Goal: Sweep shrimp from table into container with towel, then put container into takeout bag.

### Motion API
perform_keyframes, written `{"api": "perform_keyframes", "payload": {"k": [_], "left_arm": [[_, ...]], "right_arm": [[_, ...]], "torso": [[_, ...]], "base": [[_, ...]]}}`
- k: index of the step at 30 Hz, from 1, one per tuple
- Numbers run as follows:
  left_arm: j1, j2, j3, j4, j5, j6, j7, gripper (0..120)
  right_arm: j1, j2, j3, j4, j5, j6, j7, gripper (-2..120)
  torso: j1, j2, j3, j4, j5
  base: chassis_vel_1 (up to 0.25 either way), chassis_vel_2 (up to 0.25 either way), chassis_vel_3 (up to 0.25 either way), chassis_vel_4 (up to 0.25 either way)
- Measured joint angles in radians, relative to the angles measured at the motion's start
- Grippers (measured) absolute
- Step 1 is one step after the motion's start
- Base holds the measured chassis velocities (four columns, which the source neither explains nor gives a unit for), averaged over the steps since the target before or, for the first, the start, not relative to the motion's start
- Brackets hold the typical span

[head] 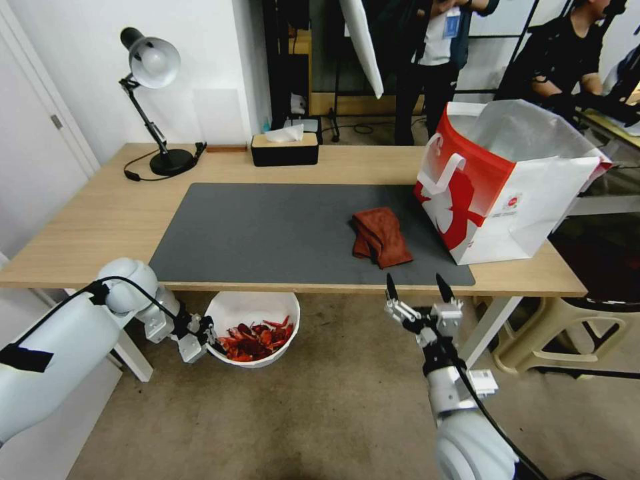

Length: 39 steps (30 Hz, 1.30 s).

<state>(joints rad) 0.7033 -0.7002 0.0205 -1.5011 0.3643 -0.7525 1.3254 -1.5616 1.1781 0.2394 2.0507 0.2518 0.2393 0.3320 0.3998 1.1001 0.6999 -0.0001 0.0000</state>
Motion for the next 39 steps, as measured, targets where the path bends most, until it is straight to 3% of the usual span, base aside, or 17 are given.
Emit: {"api": "perform_keyframes", "payload": {"k": [3,9,11,13,16,17,20,25,27,30,33,37,39], "left_arm": [[0.012,0.003,-0.004,-0.014,0.001,-0.002,0.000,0],[0.093,0.031,-0.031,-0.093,0.030,-0.016,-0.001,0],[0.162,0.053,-0.076,-0.145,0.046,-0.034,-0.004,0],[0.183,0.065,-0.091,-0.164,0.048,-0.037,-0.009,0],[0.284,0.134,-0.156,-0.265,0.040,-0.038,-0.040,0],[0.284,0.134,-0.156,-0.265,0.040,-0.038,-0.040,0],[0.355,0.180,-0.204,-0.366,0.016,-0.025,-0.051,0],[0.413,0.224,-0.256,-0.465,-0.038,0.006,-0.051,0],[0.447,0.259,-0.322,-0.531,-0.109,0.050,-0.060,0],[0.448,0.278,-0.351,-0.556,-0.160,0.085,-0.071,0],[0.385,0.311,-0.364,-0.570,-0.324,0.175,-0.085,0],[0.339,0.338,-0.361,-0.578,-0.425,0.234,-0.122,0],[0.319,0.340,-0.356,-0.577,-0.435,0.240,-0.126,0]], "right_arm": [[-0.007,0.005,0.000,-0.006,-0.005,0.003,-0.003,100],[-0.002,0.007,-0.005,-0.019,-0.007,0.001,-0.007,100],[0.000,0.002,-0.007,-0.025,-0.007,-0.002,-0.009,100],[0.000,0.000,-0.007,-0.027,-0.007,-0.003,-0.010,100],[0.001,-0.007,-0.007,-0.035,-0.004,-0.004,-0.015,100],[0.001,-0.007,-0.007,-0.035,-0.004,-0.004,-0.015,100],[-0.001,-0.011,-0.005,-0.040,-0.001,-0.002,-0.017,100],[-0.012,-0.013,0.005,-0.040,0.000,0.003,-0.021,100],[-0.019,-0.012,0.011,-0.042,0.001,0.011,-0.027,100],[-0.020,-0.012,0.011,-0.046,0.001,0.016,-0.030,100],[-0.021,-0.008,0.005,-0.059,-0.001,0.031,-0.037,100],[-0.020,-0.007,-0.004,-0.067,-0.008,0.036,-0.038,100],[-0.020,-0.007,-0.006,-0.067,-0.011,0.036,-0.037,100]], "torso": [[0.000,0.000,0.000,-0.0002,-0.0001],[0.000,0.000,0.000,0.0000,0.0000],[0.000,0.000,0.000,0.0002,-0.0003],[0.000,0.000,0.000,0.0002,-0.0003],[0.000,0.000,0.000,0.0004,-0.0001],[0.000,0.000,0.000,0.0004,-0.0001],[0.000,0.000,0.000,0.0001,-0.0001],[0.000,0.000,0.000,0.0003,0.0000],[0.000,0.000,0.000,0.0000,0.0001],[0.000,0.000,0.000,0.0004,0.0003],[0.000,0.000,0.000,-0.0002,0.0000],[0.000,0.000,0.000,0.0003,0.0000],[0.000,0.000,0.000,0.0003,0.0001]], "base": [[0.000,0.000,0.000,0.000],[0.000,0.000,0.000,0.000],[0.000,0.000,0.000,0.000],[0.000,0.000,0.000,0.000],[0.000,0.000,0.000,0.000],[0.000,0.000,0.000,0.000],[0.000,0.000,0.000,0.000],[0.000,0.000,0.000,0.000],[0.000,0.000,0.000,0.000],[0.000,0.000,0.000,0.000],[0.000,0.000,0.000,0.000],[0.000,0.000,0.000,0.000],[0.000,0.000,0.000,0.000]]}}
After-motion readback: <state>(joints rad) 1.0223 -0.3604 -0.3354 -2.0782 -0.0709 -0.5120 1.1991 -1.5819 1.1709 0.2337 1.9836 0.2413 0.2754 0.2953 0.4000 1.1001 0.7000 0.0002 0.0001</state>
